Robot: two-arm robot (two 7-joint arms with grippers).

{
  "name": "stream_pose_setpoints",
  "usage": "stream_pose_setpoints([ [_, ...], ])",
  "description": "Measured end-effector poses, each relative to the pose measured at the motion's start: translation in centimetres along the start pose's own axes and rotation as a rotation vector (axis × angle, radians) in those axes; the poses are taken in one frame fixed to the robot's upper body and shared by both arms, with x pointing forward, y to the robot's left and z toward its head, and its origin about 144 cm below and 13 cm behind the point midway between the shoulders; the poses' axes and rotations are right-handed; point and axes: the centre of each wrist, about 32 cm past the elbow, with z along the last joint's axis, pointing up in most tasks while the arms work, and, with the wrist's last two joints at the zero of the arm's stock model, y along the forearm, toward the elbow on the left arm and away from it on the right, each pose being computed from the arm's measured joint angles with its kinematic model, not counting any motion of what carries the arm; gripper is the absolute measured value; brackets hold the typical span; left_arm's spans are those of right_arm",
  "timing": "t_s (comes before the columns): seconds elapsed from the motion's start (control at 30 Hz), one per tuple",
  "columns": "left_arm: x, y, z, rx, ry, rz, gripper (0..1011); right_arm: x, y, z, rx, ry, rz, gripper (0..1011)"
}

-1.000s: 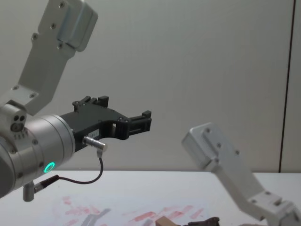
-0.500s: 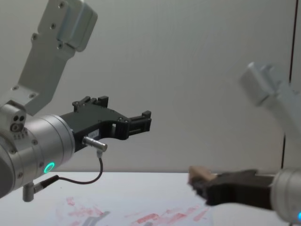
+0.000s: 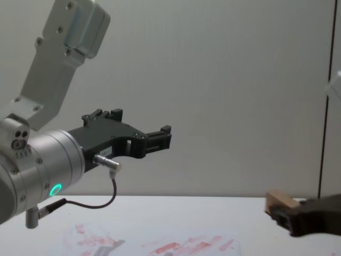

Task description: Use the one hand to pick up the stamp and affix it onto the A4 paper.

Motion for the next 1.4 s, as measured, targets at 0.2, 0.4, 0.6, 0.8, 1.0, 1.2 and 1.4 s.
stream_pose_setpoints([
  [0.2,0.0,0.0,0.0,0.000,0.000,0.000,1003,0.9,-0.7,-0.8,-0.039,-0.016,-0.020,220],
  [0.4,0.0,0.0,0.0,0.000,0.000,0.000,1002,1.5,-1.2,-1.5,-0.072,-0.032,-0.027,220],
  [0.6,0.0,0.0,0.0,0.000,0.000,0.000,1003,1.8,-1.4,-1.9,-0.096,-0.042,-0.028,220],
  [0.8,0.0,0.0,0.0,0.000,0.000,0.000,1002,1.9,-1.6,-2.3,-0.118,-0.050,-0.024,221],
  [1.0,0.0,0.0,0.0,0.000,0.000,0.000,1002,1.9,-1.8,-2.7,-0.138,-0.054,-0.018,221],
  [1.2,0.0,0.0,0.0,0.000,0.000,0.000,1002,1.9,-2.0,-3.0,-0.149,-0.057,-0.015,233],
  [1.4,0.0,0.0,0.0,0.000,0.000,0.000,1003,1.9,-2.0,-3.1,-0.155,-0.058,-0.012,411],
])
